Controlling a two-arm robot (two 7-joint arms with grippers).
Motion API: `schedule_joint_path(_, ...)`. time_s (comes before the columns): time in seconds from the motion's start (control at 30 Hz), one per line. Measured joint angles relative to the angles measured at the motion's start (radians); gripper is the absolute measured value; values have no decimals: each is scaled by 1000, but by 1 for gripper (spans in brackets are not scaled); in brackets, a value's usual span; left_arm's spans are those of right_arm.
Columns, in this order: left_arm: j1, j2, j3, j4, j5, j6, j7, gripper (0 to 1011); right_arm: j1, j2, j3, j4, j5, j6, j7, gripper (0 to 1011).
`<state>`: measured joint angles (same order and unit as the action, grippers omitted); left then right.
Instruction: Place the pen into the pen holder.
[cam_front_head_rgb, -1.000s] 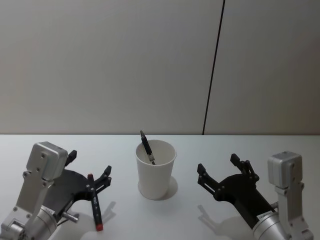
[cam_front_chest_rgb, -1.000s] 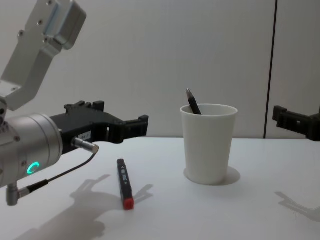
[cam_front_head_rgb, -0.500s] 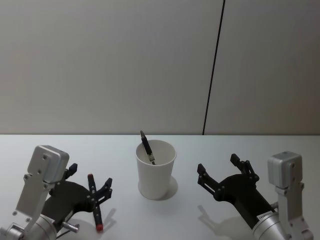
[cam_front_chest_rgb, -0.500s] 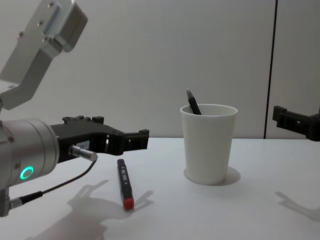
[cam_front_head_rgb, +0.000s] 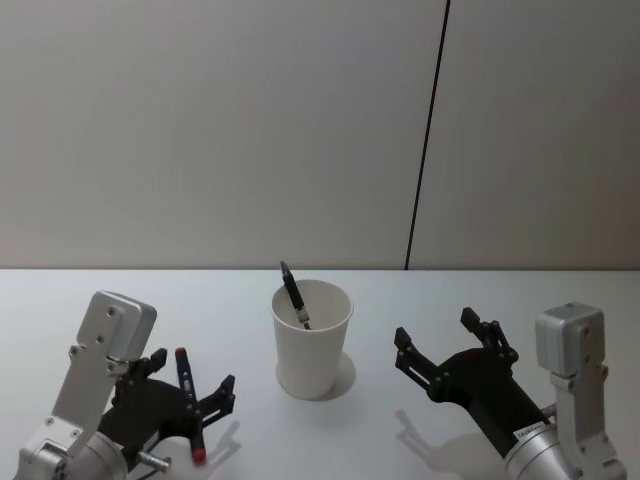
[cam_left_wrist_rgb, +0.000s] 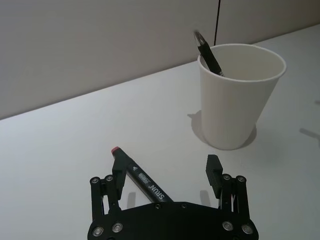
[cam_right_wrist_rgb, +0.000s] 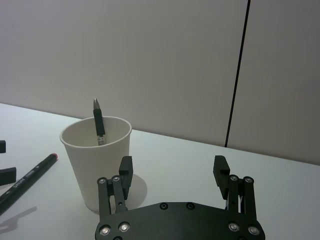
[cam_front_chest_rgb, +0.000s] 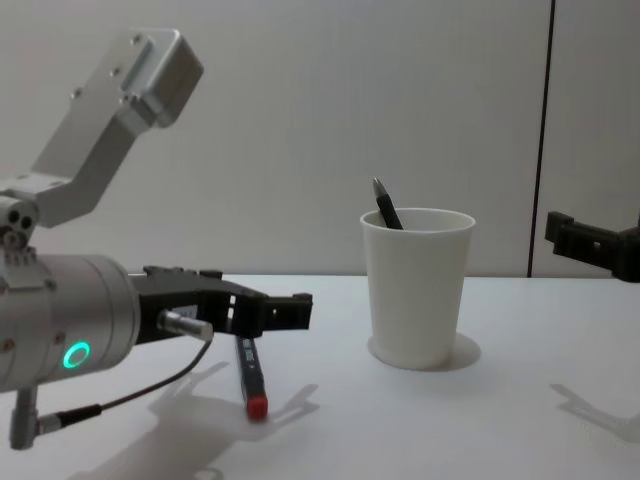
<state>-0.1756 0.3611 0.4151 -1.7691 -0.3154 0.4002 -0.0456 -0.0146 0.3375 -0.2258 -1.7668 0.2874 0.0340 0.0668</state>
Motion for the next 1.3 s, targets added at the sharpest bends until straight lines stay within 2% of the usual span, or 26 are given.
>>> schedule_joint_path(0.53, 0, -42, -9, 40, -17, 73, 4, 1003, 0, 0, 0, 0, 0, 0, 0, 1001)
schedule_joint_path(1.3, 13, -89, -33, 81, -18, 92, 28, 1003, 0, 0, 0, 0, 0, 0, 0, 1001)
